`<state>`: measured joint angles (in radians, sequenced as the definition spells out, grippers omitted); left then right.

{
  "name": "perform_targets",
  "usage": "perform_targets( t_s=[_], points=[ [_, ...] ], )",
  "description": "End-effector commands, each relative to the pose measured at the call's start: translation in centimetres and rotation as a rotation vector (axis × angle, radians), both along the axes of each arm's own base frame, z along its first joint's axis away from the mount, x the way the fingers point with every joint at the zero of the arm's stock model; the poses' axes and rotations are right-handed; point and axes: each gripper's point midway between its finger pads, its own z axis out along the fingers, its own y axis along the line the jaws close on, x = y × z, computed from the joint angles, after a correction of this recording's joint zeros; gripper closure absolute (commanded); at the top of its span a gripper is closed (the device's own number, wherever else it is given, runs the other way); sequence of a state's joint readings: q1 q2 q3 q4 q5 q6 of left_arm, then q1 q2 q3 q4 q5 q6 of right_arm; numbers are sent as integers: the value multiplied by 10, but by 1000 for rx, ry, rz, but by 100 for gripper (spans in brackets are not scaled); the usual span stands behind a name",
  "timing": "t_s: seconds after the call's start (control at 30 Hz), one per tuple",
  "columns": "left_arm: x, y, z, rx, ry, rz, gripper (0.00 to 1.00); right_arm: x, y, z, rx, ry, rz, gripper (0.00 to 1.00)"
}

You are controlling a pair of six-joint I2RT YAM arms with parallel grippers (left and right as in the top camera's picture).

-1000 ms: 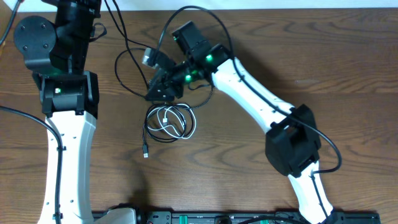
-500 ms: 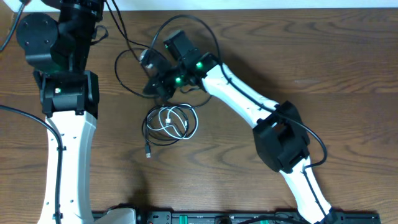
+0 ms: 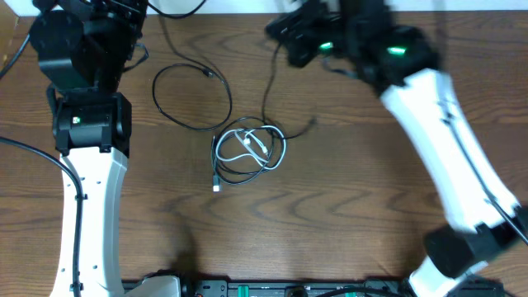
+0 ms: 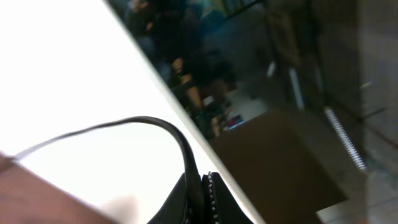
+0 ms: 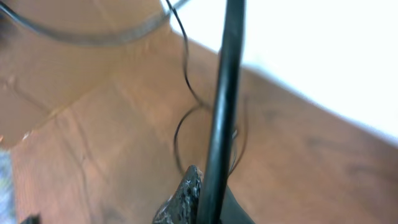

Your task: Untangle cables

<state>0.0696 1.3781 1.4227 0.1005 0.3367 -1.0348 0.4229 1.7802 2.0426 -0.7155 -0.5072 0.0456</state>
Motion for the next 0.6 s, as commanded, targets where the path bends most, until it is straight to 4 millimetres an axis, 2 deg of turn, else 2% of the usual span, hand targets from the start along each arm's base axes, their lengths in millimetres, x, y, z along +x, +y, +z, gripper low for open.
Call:
perform_targets(
  t_s=[0.0, 0.17, 0.3, 0.4, 0.47, 0.57],
  points=[
    [-9, 1, 10, 94, -18, 10, 93, -6, -30, 41, 39, -74, -65, 99],
    [-9, 1, -13, 183, 55, 3, 93, -19, -88, 92, 75, -187, -175, 99],
    [-10, -1, -28, 246, 103, -14, 93, -15, -128, 106, 99, -197, -292, 99],
    [-12, -2, -40, 268, 146, -27, 93, 3, -151, 95, 152, -94, -446, 99],
    [-13, -2, -47, 270, 175, -32, 93, 22, -165, 71, 209, 49, -606, 99],
    [-14, -3, -54, 273, 202, -39, 93, 47, -164, 31, 221, 184, -712, 99]
  ],
)
